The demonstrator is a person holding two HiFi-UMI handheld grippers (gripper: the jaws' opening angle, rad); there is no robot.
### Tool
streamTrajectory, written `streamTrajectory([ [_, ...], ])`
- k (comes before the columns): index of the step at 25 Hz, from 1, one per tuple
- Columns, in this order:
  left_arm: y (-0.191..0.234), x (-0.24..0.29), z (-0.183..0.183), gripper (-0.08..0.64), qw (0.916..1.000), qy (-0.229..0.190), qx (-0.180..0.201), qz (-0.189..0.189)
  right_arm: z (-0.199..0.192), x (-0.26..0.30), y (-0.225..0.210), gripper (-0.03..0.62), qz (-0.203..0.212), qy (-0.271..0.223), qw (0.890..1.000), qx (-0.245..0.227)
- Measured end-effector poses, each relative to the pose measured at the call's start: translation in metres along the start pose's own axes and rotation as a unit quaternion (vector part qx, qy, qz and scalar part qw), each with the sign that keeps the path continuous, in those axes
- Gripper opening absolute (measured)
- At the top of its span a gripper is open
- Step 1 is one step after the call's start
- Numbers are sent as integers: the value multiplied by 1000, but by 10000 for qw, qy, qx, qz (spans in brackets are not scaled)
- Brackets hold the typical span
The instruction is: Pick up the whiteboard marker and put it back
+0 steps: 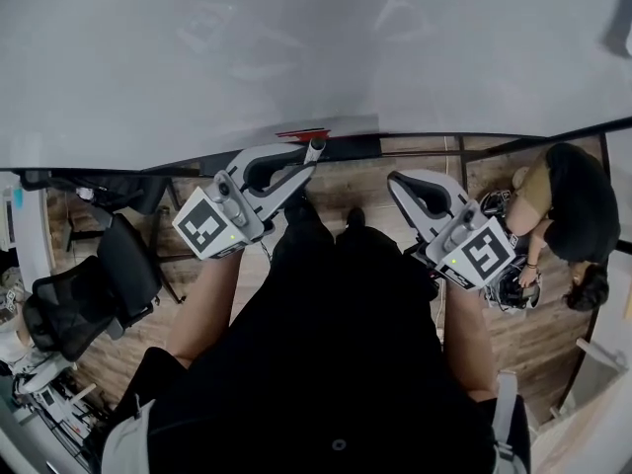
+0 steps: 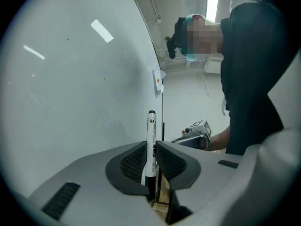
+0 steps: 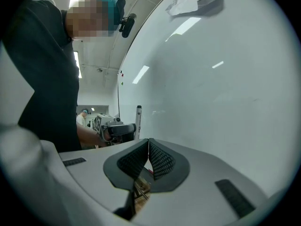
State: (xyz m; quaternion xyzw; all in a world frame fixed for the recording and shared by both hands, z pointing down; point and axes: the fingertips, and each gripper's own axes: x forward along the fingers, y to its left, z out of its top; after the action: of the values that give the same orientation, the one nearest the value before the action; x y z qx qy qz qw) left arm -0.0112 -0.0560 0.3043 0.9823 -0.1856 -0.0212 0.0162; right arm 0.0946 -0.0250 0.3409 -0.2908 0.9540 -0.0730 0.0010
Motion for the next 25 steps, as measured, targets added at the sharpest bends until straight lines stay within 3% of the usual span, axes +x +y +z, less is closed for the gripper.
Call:
streamTrajectory([
  [6, 9, -2, -16, 74, 9955, 672, 668, 23, -5, 4, -1, 20, -44, 34, 10000, 80],
  [9, 8, -4, -41, 74, 9751, 1605, 1516, -191, -7, 6, -1, 20, -68, 65, 9999, 81],
  [11, 8, -3, -53, 74, 9646, 1938, 1766, -280, -10, 9, 1, 20, -76, 106, 9999, 89],
  [18, 11, -5, -88, 74, 9520, 2346, 1923, -398, -21, 17, 8, 20, -144, 250, 9995, 140],
  [25, 18, -4, -123, 74, 9297, 2999, 2095, -437, -27, 13, 9, 20, -225, 374, 9988, 204],
])
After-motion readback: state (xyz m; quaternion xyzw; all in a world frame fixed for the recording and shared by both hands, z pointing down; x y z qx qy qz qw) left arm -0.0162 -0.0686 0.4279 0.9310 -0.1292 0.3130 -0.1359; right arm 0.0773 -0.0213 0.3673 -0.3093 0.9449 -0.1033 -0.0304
